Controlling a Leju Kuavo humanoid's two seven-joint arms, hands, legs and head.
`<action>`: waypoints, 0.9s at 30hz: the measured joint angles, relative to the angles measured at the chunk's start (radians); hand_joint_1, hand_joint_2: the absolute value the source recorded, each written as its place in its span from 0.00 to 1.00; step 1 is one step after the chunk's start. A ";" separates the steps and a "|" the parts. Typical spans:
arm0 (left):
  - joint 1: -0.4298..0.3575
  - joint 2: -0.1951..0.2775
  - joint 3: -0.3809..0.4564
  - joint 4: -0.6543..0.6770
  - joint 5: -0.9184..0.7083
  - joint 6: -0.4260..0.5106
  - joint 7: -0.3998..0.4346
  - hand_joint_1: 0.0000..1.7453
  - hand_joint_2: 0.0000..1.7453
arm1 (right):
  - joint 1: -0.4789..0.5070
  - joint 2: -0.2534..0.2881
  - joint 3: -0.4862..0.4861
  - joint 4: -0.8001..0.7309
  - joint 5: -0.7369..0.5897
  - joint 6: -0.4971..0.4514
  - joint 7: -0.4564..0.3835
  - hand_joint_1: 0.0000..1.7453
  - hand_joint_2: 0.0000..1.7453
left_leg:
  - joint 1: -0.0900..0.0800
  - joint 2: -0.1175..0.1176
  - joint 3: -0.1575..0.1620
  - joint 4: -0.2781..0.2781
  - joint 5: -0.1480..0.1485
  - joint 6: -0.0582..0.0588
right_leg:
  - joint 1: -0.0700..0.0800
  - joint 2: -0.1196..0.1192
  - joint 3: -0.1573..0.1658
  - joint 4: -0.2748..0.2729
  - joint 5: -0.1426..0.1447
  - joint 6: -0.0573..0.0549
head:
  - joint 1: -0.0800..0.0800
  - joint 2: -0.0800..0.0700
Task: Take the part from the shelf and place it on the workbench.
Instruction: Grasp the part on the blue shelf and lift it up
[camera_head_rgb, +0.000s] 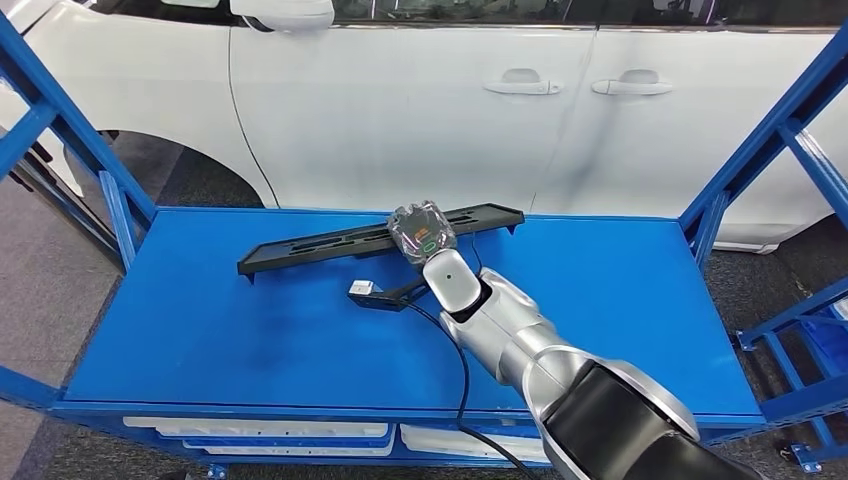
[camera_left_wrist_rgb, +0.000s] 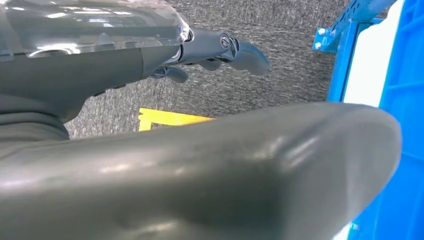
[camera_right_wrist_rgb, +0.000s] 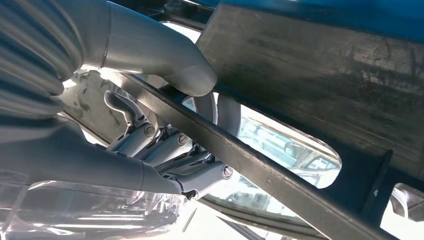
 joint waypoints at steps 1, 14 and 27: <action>-0.002 -0.002 0.000 0.000 0.000 0.000 -0.001 0.00 0.00 | -0.002 0.000 -0.002 -0.001 0.001 -0.002 0.000 1.00 1.00 | -0.002 -0.001 0.000 0.003 -0.003 -0.004 | 0.002 -0.001 0.031 -0.062 0.020 -0.005 | 0.000 0.000; -0.006 -0.006 -0.001 0.000 -0.002 -0.001 -0.024 0.00 0.00 | -0.001 -0.005 -0.019 -0.007 -0.003 -0.017 -0.005 1.00 1.00 | 0.008 0.000 -0.141 0.255 -0.087 -0.051 | -0.006 -0.004 0.071 -0.126 0.023 -0.033 | 0.000 0.000; -0.018 -0.006 -0.028 0.000 -0.020 0.009 -0.094 0.00 0.00 | -0.008 -0.015 -0.173 -0.058 -0.143 -0.226 -0.146 1.00 1.00 | -0.001 -0.005 -0.053 0.035 0.010 0.008 | -0.008 -0.003 -0.078 0.182 -0.120 0.015 | 0.000 0.000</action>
